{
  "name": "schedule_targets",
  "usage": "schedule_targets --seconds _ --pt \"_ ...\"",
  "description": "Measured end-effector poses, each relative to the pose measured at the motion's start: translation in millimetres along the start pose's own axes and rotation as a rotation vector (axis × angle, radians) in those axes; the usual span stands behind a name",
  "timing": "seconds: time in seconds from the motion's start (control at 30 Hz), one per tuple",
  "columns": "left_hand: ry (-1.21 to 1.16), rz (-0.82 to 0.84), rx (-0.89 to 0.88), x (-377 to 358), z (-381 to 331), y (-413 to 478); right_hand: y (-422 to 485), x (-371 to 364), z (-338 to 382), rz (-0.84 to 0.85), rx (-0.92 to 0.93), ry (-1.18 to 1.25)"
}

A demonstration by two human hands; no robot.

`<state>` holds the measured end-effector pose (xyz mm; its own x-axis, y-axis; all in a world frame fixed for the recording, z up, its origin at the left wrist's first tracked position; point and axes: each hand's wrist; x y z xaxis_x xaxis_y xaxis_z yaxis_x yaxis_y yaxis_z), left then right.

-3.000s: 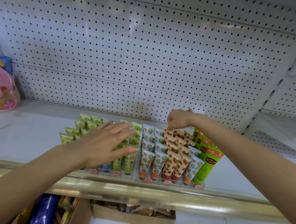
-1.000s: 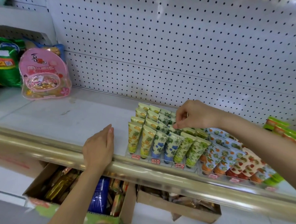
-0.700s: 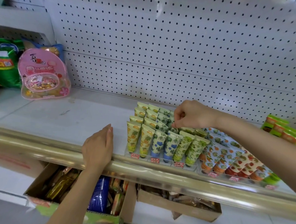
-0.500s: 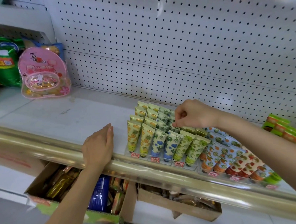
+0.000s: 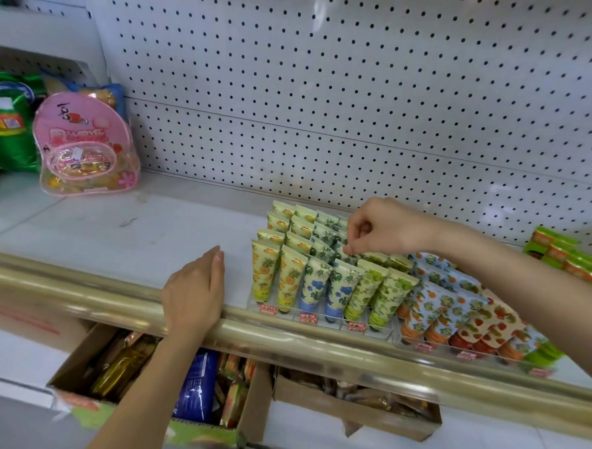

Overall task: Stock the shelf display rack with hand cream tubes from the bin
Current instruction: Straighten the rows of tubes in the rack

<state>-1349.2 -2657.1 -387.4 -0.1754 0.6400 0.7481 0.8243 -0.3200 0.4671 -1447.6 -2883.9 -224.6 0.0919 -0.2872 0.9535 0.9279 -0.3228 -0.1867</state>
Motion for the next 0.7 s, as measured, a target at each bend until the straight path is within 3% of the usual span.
schedule_targets --seconds 0.3,0.43,0.7 --pt "-0.001 0.007 0.003 -2.3 2.1 0.9 2.6 10.0 -2.8 -0.012 0.026 -0.014" --pt "0.007 0.003 -0.006 -2.1 2.3 0.9 13.4 25.7 -11.0 -0.12 0.011 0.104" --pt "0.02 -0.004 -0.004 -4.2 4.2 1.7 31.2 5.3 -16.2 -0.122 -0.006 0.018"
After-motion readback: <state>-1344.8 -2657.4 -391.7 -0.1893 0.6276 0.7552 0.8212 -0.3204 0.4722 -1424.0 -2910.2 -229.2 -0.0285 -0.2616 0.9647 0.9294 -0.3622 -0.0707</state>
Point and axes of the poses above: each hand's wrist, its own y-axis towards the middle knuckle, its own x-axis out of the back of the hand, z = x × y, and after that the axes turned 12 degrees about -x, right-handed
